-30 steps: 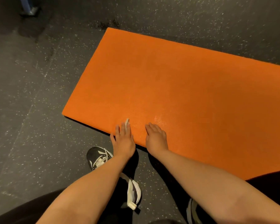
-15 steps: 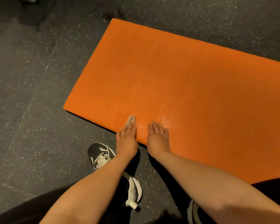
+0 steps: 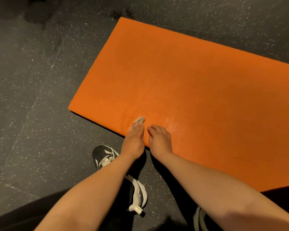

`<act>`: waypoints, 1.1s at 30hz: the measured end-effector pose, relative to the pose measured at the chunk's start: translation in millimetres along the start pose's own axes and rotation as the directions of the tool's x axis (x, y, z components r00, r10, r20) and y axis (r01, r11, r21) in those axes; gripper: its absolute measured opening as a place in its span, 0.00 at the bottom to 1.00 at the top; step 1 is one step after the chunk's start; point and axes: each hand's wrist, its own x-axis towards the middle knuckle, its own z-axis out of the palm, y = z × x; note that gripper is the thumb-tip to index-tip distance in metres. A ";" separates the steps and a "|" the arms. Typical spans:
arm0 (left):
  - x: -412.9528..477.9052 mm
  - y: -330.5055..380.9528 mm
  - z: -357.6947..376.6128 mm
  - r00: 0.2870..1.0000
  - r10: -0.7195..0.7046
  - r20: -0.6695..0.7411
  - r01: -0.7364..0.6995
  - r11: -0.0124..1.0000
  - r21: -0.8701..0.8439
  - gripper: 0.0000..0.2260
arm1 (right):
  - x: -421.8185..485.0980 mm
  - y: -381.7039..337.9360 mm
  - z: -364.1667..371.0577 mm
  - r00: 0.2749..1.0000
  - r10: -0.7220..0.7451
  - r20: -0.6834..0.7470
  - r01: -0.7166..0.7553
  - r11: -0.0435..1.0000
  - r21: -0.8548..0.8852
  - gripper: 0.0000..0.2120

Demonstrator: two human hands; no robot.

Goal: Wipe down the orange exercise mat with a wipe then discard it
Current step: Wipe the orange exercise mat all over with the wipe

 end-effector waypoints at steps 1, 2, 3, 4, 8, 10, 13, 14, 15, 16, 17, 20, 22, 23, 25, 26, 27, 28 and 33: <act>5.1 -8.2 -5.3 0.997 -0.061 -0.053 0.062 0.998 0.019 0.24 | -0.8 -0.8 3.5 0.999 -0.010 0.034 0.012 0.999 -0.033 0.22; 9.5 -15.4 -11.1 0.986 -0.142 -0.084 0.145 0.989 0.029 0.22 | -1.2 -0.7 5.7 0.998 -0.016 0.054 0.019 0.998 -0.059 0.23; 12.4 -19.9 -16.3 0.969 -0.230 -0.088 0.233 0.972 0.026 0.22 | -1.0 -0.3 5.9 0.998 -0.019 0.065 0.023 0.997 -0.074 0.23; 13.6 -20.8 -19.0 0.950 -0.304 -0.074 0.305 0.952 0.012 0.23 | -0.3 0.7 5.3 0.997 -0.021 0.071 0.027 0.996 -0.084 0.24; 2.1 1.3 -5.8 0.958 -0.287 -0.009 0.285 0.954 -0.092 0.25 | 3.2 1.8 0.3 0.999 0.006 0.052 -0.002 0.997 -0.081 0.26; -8.9 12.9 4.7 0.985 -0.167 0.049 0.172 0.976 -0.136 0.25 | 5.9 1.0 -1.6 0.997 0.064 0.030 -0.063 0.997 -0.041 0.27; -15.2 8.3 7.1 0.993 -0.086 0.075 0.094 0.989 -0.114 0.25 | 11.5 -2.9 -1.0 0.994 0.067 0.080 -0.060 0.994 -0.094 0.28; -13.1 3.2 4.8 0.994 -0.095 0.045 0.099 0.991 -0.090 0.26 | 13.1 -4.1 -0.6 0.993 0.060 0.097 -0.047 0.991 -0.128 0.29; -10.5 -2.1 2.9 0.991 -0.133 0.004 0.133 0.990 -0.053 0.27 | 14.0 -4.8 -0.7 0.992 0.056 0.111 -0.038 0.987 -0.159 0.30; -6.7 -7.1 0.1 0.979 -0.199 -0.035 0.198 0.980 -0.017 0.28 | 14.3 -5.0 -0.8 0.991 0.054 0.121 -0.031 0.983 -0.183 0.31; -1.9 -12.2 -3.5 0.962 -0.268 -0.058 0.269 0.963 0.011 0.28 | 14.6 -4.9 -1.5 0.990 0.052 0.130 -0.026 0.980 -0.195 0.31; 7.9 -16.5 -8.7 0.920 -0.389 -0.047 0.388 0.921 -0.030 0.26 | 18.1 -1.3 -10.4 0.985 0.028 0.171 0.002 0.984 -0.176 0.30; 6.7 -6.2 -3.1 0.935 -0.348 -0.065 0.342 0.936 -0.088 0.27 | 20.7 5.1 -20.8 0.980 -0.009 0.197 0.039 0.988 -0.147 0.29; 4.3 2.4 3.1 0.957 -0.280 -0.071 0.273 0.957 -0.100 0.28 | 22.0 9.6 -25.6 0.983 -0.023 0.185 0.050 0.988 -0.146 0.29; -2.7 23.9 14.3 0.993 -0.115 -0.011 0.113 0.987 -0.116 0.27 | 21.6 17.9 -31.2 0.995 0.003 0.102 0.015 0.985 -0.169 0.27; -5.6 32.1 18.5 0.998 -0.042 0.036 0.046 0.990 -0.131 0.26 | 19.5 20.0 -31.1 0.997 0.038 0.063 -0.026 0.984 -0.177 0.26; -7.6 35.8 22.8 0.997 0.008 0.079 0.004 0.990 -0.143 0.25 | 16.4 20.0 -28.9 0.996 0.070 0.046 -0.061 0.983 -0.174 0.26; -8.7 37.6 23.8 0.992 0.039 0.118 -0.022 0.989 -0.144 0.25 | 13.0 19.0 -25.0 0.994 0.094 0.047 -0.085 0.983 -0.164 0.26; 5.5 11.8 5.7 0.997 -0.057 -0.050 0.053 0.996 -0.071 0.31 | 9.2 18.3 -16.7 0.990 0.125 0.065 -0.114 0.983 -0.147 0.29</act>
